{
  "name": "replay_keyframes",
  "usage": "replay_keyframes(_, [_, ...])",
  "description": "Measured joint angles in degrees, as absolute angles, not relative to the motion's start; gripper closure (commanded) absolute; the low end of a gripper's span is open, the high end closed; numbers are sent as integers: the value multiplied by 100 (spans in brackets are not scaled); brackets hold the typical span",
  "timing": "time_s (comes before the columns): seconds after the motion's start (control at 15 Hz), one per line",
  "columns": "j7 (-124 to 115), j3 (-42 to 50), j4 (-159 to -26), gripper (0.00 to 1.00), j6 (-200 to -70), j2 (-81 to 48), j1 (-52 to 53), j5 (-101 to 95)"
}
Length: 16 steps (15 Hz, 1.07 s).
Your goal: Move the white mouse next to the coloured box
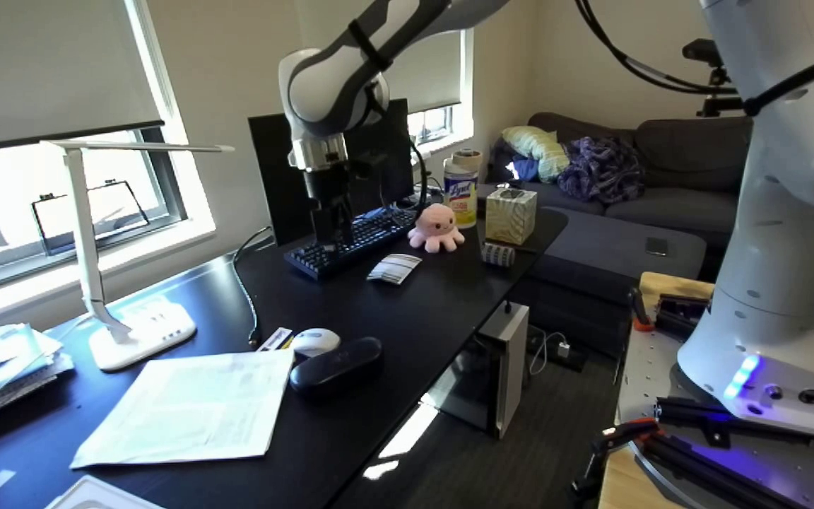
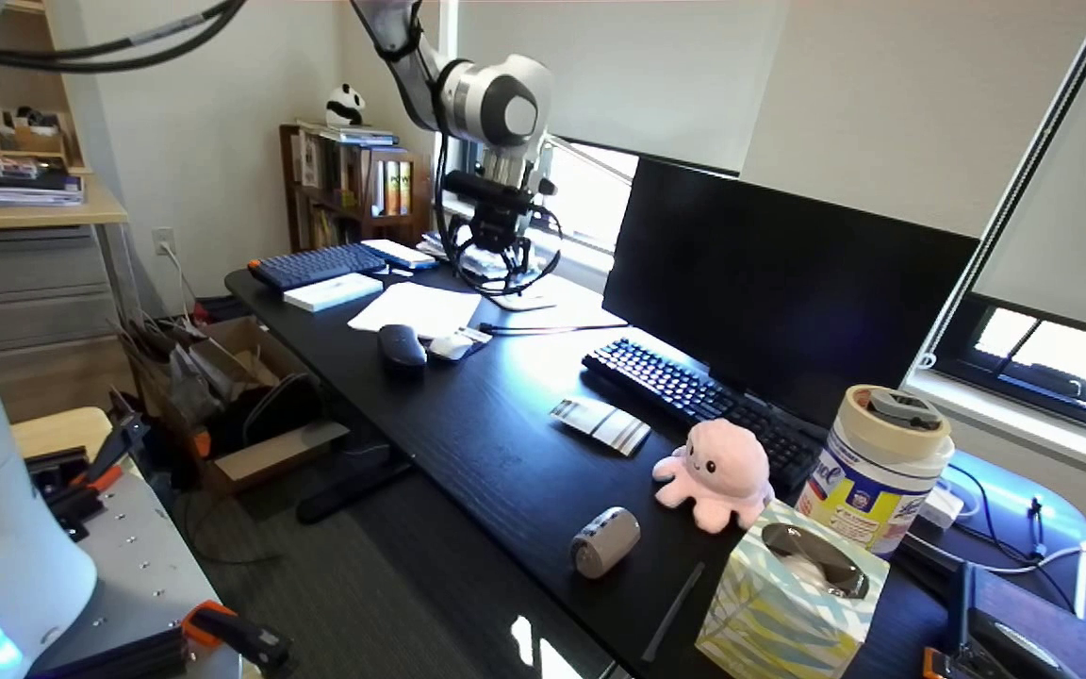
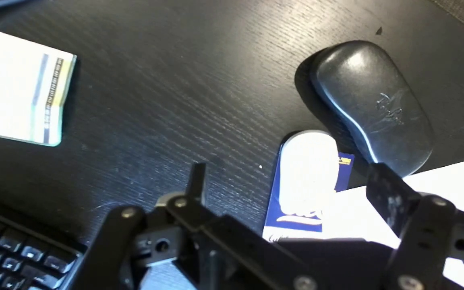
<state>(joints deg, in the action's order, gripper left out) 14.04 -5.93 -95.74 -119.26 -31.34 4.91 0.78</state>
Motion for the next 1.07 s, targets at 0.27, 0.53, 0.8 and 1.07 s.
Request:
replay_keyframes(0.27, [1053, -589, -8780, 0, -12030, -3993, 709, 38])
replay_keyframes(0.53, [736, -591, -7850, 0, -12114, -4870, 768, 59])
replay_keyframes(0.8, [696, -642, -6944, 0, -12023, -5601, 804, 59])
replay_keyframes(1.07, [608, -673, -6486, 0, -11525, -5881, 987, 56])
